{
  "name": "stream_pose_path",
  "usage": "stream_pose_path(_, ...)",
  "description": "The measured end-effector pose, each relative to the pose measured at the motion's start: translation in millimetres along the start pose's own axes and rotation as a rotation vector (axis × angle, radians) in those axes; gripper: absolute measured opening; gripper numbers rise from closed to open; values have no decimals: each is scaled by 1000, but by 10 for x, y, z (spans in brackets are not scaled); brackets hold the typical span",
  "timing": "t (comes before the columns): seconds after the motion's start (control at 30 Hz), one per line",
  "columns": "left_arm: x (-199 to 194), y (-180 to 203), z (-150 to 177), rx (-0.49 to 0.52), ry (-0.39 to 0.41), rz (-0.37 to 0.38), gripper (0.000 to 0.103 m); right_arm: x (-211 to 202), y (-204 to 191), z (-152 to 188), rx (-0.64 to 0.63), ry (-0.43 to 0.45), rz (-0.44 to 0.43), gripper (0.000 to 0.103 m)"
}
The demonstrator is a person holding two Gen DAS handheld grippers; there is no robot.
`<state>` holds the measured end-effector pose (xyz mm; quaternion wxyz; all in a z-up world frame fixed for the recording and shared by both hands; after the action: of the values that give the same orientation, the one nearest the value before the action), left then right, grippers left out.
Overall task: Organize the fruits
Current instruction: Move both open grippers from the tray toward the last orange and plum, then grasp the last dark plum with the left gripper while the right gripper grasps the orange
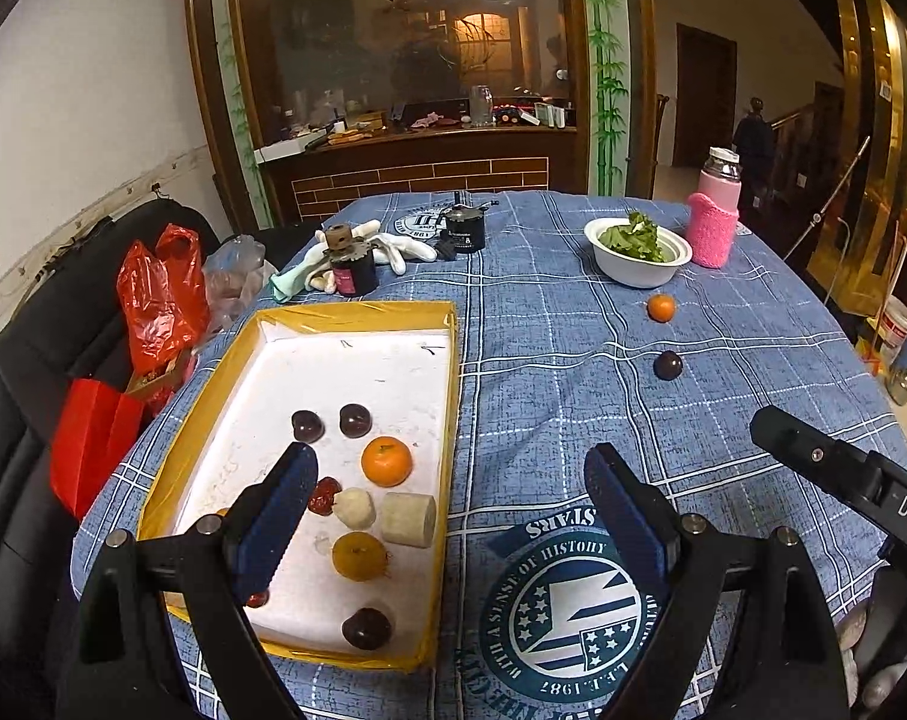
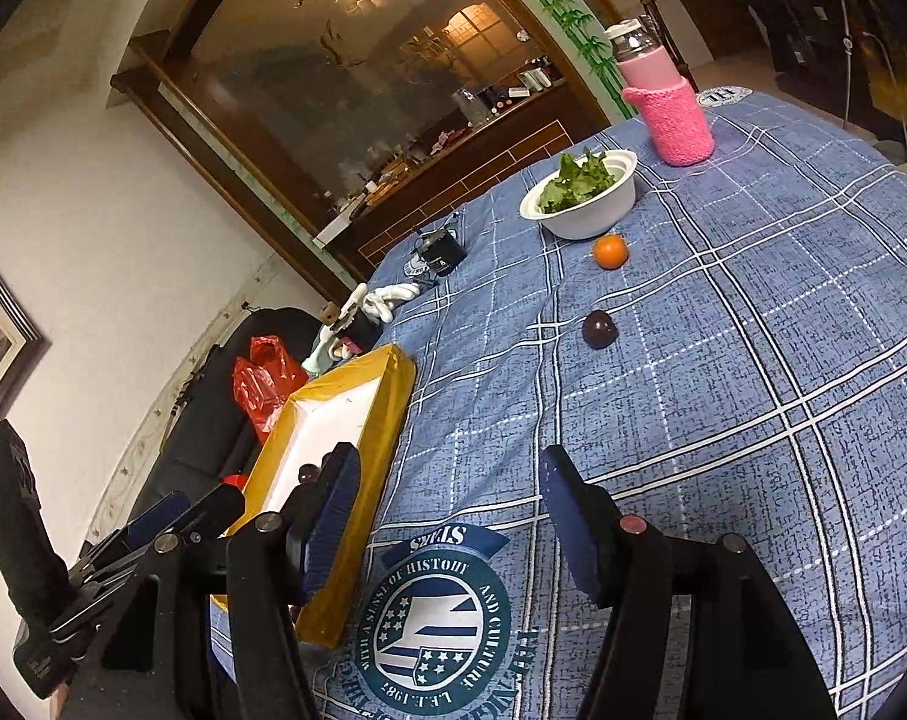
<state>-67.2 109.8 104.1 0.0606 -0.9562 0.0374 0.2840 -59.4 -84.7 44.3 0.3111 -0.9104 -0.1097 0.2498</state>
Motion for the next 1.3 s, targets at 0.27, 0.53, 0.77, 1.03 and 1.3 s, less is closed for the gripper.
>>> stream_pose_path(0.27, 45, 73, 4, 14, -11, 9, 90, -9, 59, -10, 7, 0, 6, 67)
stream_pose_path(0.53, 145, 93, 47, 7, -36, 32, 90, 56, 167, 10, 17, -21, 26, 67)
stream_pose_path(0.77, 358, 54, 117, -51, -78, 89, 90, 114, 466, -76, 24, -47, 107, 67)
stream_pose_path(1.03, 552, -55, 178, -157, -86, 158, 90, 594, 624, -538, -214, -95, 312, 67)
stream_pose_path(1.3, 625, -148, 175, -174, -89, 183, 90, 1648, 837, -1147, -298, -161, 404, 67)
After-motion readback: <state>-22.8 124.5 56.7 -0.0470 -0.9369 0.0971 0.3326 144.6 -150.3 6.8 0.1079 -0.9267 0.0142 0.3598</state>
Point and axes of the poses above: each gripper's, at about its wrist camera, not at the fingertips, and x roughly the way its jaws point, y to its right, z to its underside, the point moved 4 cm from there along x, roughly the way its jaws point, and after that the axes turned 7 degrees about y, right-handed, at the moved point
